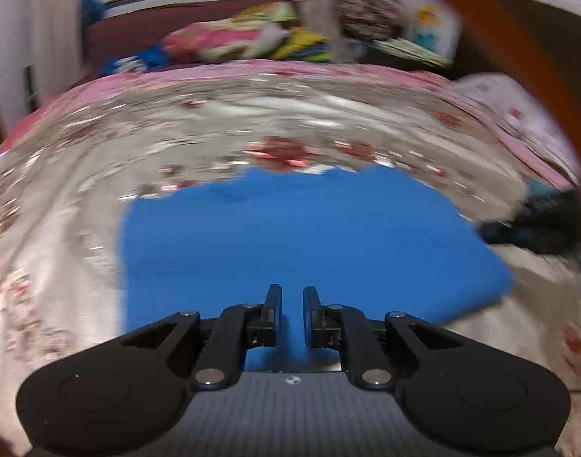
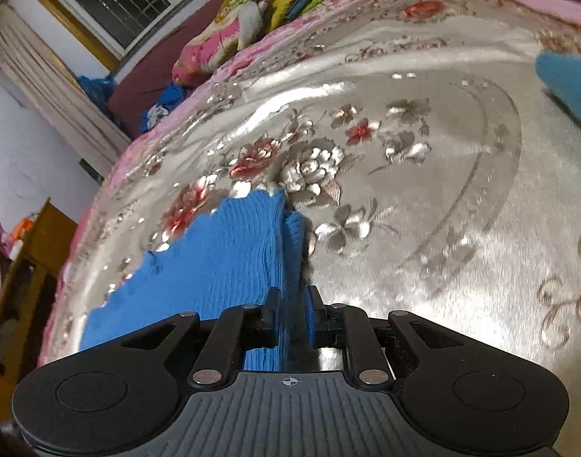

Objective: Fold small clothes

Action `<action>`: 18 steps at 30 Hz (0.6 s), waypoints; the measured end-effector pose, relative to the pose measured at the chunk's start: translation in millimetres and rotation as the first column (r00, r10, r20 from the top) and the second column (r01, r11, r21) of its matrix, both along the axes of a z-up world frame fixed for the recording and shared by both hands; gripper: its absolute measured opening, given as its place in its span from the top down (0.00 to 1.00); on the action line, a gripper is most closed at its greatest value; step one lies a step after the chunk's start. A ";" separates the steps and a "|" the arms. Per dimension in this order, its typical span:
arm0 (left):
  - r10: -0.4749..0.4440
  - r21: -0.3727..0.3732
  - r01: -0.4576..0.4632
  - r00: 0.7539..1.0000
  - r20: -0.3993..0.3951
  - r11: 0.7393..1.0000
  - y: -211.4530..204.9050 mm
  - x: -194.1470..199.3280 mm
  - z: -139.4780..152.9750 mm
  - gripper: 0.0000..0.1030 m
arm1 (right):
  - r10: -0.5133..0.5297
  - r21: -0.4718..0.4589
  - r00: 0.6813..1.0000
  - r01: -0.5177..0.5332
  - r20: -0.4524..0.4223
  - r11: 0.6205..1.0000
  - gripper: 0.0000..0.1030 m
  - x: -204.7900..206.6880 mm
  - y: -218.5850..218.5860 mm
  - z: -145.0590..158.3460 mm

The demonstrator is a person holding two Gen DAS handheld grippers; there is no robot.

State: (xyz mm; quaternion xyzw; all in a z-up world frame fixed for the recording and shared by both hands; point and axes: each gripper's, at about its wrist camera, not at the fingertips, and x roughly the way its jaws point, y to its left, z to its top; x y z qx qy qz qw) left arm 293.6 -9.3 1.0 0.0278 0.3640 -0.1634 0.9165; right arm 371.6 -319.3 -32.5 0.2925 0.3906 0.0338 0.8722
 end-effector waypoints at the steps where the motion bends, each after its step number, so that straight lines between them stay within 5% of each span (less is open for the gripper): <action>1: -0.036 0.013 0.036 0.999 0.003 0.999 -12.4 -4.7 -0.4 0.83 | 0.002 0.007 1.000 -0.002 -0.003 1.000 0.83 -2.4 -1.2 -0.9; 9: -0.296 0.205 0.273 0.950 0.095 0.940 -110.2 -40.6 -13.4 0.70 | 0.022 0.079 1.000 -0.022 -0.007 0.997 0.69 -30.8 -26.0 -5.9; 18: -0.392 0.453 0.265 0.895 0.213 0.851 -164.4 -65.1 -47.5 0.64 | -0.004 0.308 1.000 0.013 -0.028 0.951 0.67 -49.8 -66.0 -34.9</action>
